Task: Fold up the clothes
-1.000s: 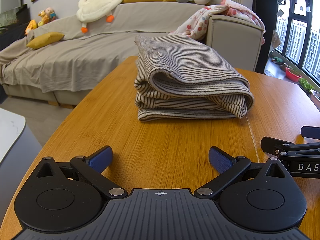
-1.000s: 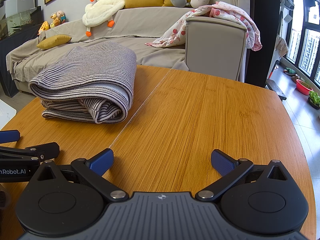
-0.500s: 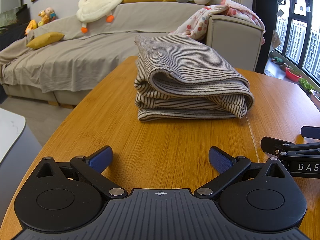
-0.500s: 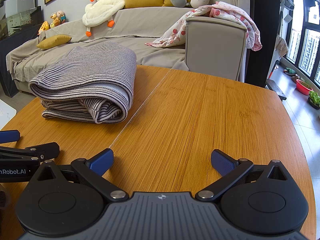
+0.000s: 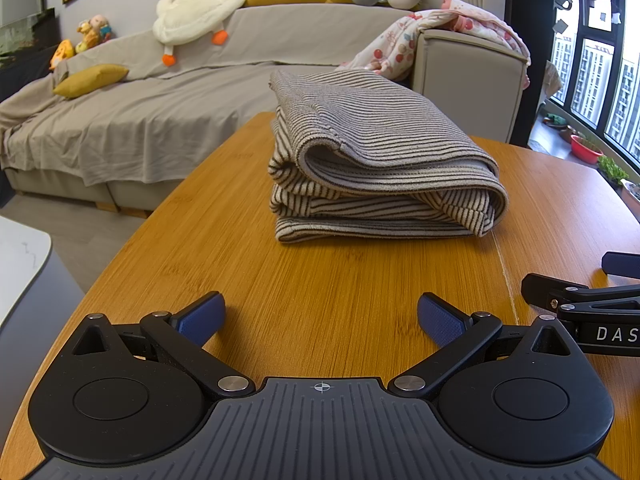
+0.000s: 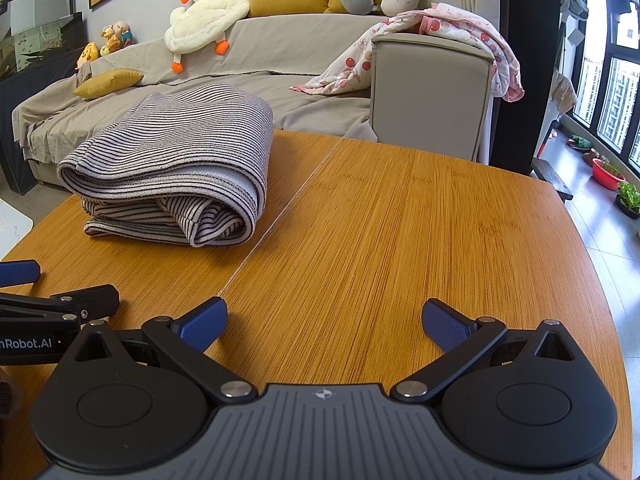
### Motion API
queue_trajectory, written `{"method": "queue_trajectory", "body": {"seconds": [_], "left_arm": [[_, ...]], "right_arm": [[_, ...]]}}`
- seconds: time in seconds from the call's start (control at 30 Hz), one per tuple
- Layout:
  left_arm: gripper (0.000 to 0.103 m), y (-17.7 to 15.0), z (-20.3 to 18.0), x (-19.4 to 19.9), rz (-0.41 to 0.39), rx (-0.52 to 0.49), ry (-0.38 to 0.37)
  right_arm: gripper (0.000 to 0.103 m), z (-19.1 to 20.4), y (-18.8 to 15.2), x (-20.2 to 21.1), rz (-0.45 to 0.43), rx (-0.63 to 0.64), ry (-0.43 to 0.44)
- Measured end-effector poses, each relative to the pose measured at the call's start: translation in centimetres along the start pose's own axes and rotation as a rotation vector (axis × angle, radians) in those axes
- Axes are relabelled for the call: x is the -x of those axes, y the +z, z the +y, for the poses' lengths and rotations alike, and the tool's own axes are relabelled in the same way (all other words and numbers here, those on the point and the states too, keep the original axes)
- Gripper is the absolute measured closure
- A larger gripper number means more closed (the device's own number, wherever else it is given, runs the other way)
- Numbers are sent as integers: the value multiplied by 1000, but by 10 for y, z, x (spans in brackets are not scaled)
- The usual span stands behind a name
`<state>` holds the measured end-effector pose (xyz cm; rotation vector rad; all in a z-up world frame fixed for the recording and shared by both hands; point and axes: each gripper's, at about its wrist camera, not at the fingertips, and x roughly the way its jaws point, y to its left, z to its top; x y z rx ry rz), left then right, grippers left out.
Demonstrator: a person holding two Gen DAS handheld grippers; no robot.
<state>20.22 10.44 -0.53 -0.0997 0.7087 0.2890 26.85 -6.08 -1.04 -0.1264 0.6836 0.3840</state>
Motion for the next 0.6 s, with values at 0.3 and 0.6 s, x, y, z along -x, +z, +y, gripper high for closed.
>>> {"method": "queue_trajectory", "body": {"seconds": [0.3, 0.6], "left_arm": [[0, 0, 0, 0, 0, 0, 0], [0, 0, 1, 2, -2, 3, -12]], "right_arm": [[0, 0, 0, 0, 0, 0, 0], [0, 0, 0, 0, 0, 0, 0]]}}
